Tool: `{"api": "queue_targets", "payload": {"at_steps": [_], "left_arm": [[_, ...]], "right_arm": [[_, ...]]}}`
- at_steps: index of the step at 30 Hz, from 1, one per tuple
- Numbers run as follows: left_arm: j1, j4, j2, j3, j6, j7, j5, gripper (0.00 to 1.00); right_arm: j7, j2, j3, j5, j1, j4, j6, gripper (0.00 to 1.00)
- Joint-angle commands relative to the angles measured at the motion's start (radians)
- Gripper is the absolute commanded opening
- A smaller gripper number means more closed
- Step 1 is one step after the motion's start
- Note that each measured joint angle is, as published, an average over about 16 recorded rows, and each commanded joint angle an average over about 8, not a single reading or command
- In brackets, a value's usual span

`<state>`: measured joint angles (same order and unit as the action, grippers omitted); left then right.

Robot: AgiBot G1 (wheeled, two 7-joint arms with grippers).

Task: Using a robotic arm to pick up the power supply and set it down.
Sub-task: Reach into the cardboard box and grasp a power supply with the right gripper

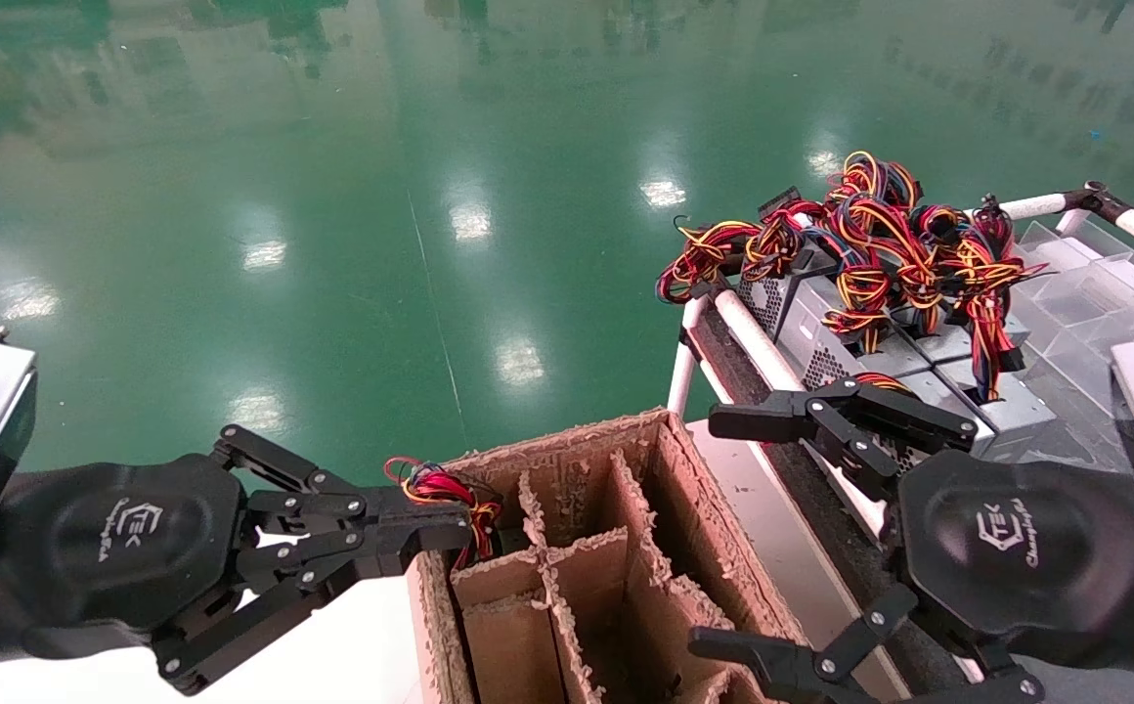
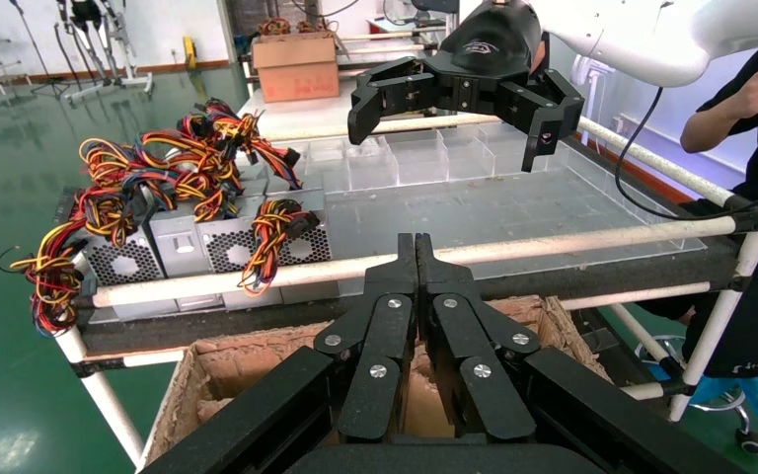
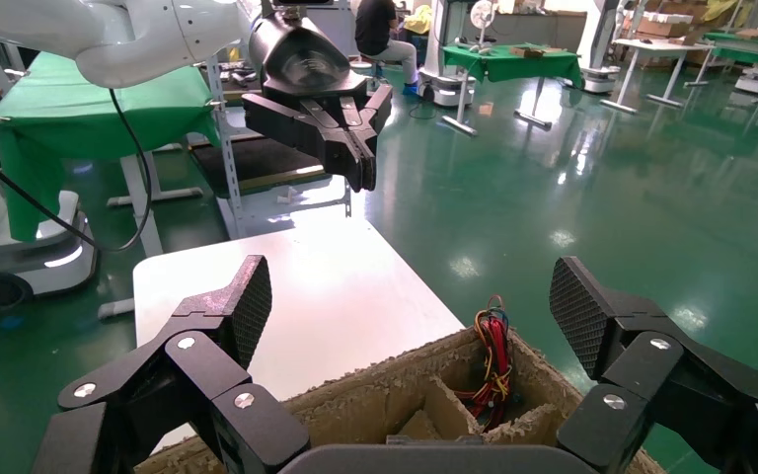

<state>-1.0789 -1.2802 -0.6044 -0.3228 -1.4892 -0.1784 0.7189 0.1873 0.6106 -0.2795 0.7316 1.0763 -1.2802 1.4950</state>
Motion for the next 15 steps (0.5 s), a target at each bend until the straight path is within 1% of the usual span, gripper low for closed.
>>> {"api": "queue_targets", "payload": {"at_steps": [1,3,4,11,15], "left_arm": [[0.000,0.000,0.000,0.000,0.000,0.000,0.000,0.64],[0.000,0.000,0.000,0.000,0.000,0.000,0.000,0.89],[0.000,0.000,0.000,0.000,0.000,0.000,0.000,1.00],[0.000,0.000,0.000,0.000,0.000,0.000,0.000,1.00],[0.000,0.000,0.000,0.000,0.000,0.000,0.000,1.00]], "right_arm": [[0.000,0.000,0.000,0.000,0.000,0.000,0.000,1.00],[0.000,0.000,0.000,0.000,0.000,0.000,0.000,1.00],[0.000,0.000,0.000,0.000,0.000,0.000,0.000,1.00],[0.001,0.001,-0.001,0.002,-0.001,0.001,-0.003,1.00],[0.004,0.010,-0.007,0.020,-0.002,0.002,-0.027,1.00]]}}
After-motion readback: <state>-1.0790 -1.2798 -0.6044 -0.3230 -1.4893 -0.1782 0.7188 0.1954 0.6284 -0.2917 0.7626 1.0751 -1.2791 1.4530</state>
